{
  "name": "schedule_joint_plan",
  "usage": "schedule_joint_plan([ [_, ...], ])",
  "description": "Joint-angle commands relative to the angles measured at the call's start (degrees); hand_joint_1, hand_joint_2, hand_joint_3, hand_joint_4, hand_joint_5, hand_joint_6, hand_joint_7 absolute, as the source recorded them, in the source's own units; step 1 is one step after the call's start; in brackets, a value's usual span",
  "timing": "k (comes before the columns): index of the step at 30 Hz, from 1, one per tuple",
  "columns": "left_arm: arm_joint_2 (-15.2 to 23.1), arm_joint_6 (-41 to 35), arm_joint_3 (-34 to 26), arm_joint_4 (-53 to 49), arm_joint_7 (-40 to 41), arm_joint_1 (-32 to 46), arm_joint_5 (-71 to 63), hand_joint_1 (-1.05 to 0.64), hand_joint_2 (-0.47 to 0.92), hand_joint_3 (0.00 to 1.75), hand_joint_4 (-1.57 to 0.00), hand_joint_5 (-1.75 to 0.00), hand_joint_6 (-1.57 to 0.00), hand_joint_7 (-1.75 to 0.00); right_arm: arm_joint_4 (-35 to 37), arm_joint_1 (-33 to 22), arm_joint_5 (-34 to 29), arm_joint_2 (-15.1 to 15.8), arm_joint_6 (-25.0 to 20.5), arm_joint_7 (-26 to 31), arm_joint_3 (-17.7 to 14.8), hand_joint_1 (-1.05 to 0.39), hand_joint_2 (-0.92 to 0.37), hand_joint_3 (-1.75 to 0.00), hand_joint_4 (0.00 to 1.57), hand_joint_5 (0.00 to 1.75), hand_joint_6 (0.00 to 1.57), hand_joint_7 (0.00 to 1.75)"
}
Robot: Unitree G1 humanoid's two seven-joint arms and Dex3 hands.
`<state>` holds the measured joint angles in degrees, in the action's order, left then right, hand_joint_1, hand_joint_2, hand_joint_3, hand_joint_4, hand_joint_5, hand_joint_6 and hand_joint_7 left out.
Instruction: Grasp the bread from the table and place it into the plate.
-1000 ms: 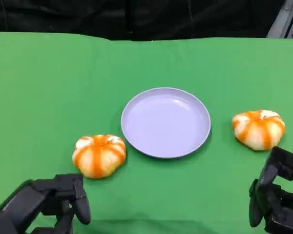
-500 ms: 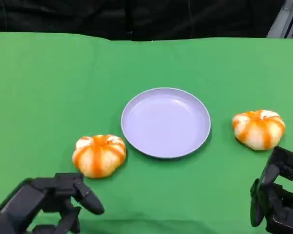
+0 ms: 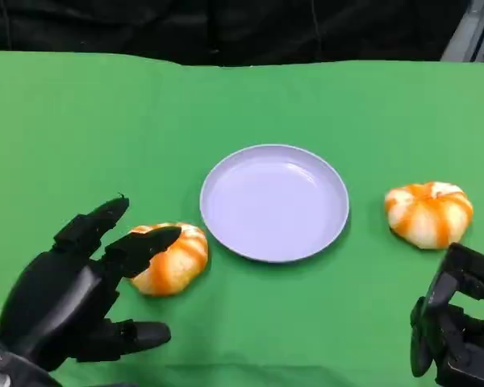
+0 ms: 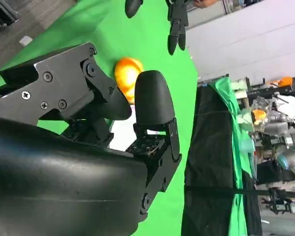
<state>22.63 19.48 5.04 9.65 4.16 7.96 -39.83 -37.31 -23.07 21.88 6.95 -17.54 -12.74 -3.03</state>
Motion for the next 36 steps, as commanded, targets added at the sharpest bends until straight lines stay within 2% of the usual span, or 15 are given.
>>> schedule_joint_plan([
  [1,1.41,-0.42,1.14,-3.57,1.29,-2.76,-3.12,-0.88,0.92,0.24,0.00,-0.04,-0.38,-0.03,-1.11,-0.21,-0.17,0.71,-0.03,0.35,-0.22,-0.02,-0.62,-1.22,0.94,1.75,0.64,1.75],
  [6,1.66,-0.68,1.91,-5.43,1.93,-4.31,-4.61,-0.90,0.92,0.26,0.00,0.00,-0.36,-0.01,-1.27,-0.22,-0.07,0.80,-0.30,0.52,-0.21,-0.04,-0.61,-1.24,0.94,1.75,0.64,1.75],
  [10,1.55,-5.29,5.88,-11.86,1.00,-10.01,-10.78,-0.91,0.92,0.29,0.00,0.00,-0.30,0.00,-0.05,0.09,1.26,-0.11,0.92,-0.23,-0.35,-0.03,-0.60,-1.23,0.96,1.75,0.65,1.75],
  [35,2.81,-7.24,7.95,-12.07,1.95,-10.74,-10.02,-0.91,0.92,0.31,0.00,0.00,-0.29,0.00,-0.12,0.05,1.29,-0.22,0.88,-0.35,-0.39,-0.03,-0.62,-1.20,0.96,1.75,0.66,1.75],
  [36,1.96,-8.04,9.14,-15.54,2.10,-13.05,-10.99,-0.90,0.92,0.31,0.00,0.00,-0.29,0.00,-0.28,0.02,1.24,-0.08,0.68,-0.33,-0.37,-0.03,-0.62,-1.20,0.96,1.75,0.66,1.75],
])
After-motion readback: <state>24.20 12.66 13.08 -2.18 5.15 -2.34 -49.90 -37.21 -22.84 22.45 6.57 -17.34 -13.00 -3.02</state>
